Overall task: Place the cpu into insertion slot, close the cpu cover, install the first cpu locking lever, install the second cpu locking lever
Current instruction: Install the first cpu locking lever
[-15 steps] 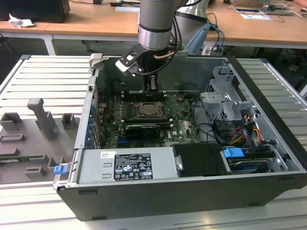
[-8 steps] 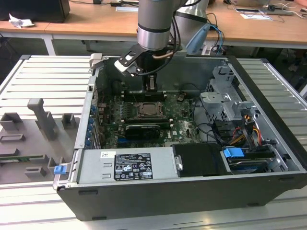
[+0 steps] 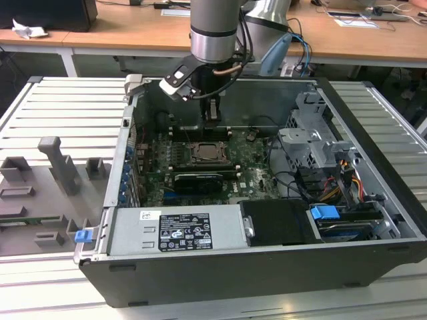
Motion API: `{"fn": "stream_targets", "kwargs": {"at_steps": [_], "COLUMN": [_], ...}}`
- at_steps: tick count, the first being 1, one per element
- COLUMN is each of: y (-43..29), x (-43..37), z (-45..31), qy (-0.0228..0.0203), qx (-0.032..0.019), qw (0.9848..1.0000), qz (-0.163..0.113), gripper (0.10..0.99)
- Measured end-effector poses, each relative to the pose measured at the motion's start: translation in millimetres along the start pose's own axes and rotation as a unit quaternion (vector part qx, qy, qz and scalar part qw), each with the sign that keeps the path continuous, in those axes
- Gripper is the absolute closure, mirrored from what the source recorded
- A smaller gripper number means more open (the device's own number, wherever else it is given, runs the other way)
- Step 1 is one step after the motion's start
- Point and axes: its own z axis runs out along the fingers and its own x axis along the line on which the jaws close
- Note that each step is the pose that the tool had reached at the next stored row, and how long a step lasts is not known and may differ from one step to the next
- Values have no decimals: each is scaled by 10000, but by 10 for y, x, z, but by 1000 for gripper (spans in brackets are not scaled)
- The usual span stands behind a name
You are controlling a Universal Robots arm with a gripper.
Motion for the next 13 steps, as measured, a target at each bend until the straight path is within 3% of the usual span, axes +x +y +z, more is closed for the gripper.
{"fn": "stream_targets", "kwargs": {"at_steps": [3,6,13], "y": [0,0,0], "x": [0,0,0], "z": [0,2,2], "qy": [3,8,13], "qx": [-5,-10,-17], "qw": [9993,9962,9906], "qz": [-379,-870,-1370], "gripper": [980,980,980]}}
